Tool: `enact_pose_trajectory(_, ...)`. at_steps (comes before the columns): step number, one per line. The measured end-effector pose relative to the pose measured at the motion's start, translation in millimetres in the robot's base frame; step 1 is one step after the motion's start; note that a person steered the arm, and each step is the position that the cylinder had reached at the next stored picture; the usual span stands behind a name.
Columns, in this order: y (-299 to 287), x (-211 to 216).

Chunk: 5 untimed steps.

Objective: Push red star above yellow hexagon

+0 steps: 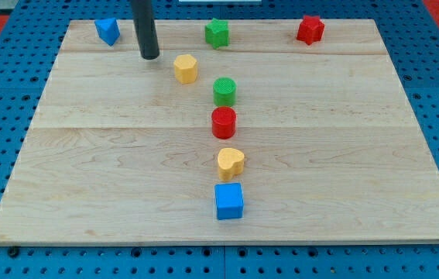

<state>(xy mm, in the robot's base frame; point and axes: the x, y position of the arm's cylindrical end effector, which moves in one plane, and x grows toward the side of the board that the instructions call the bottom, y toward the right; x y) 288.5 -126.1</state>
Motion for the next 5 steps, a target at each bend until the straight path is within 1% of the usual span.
enact_pose_trajectory(1,20.5,26.8)
enact_pose_trajectory(2,72.7,28.3)
enact_pose_trajectory(3,109.3,28.2)
enact_pose_trajectory(4,79.8,14.8)
enact_pose_trajectory(5,126.8,-19.9)
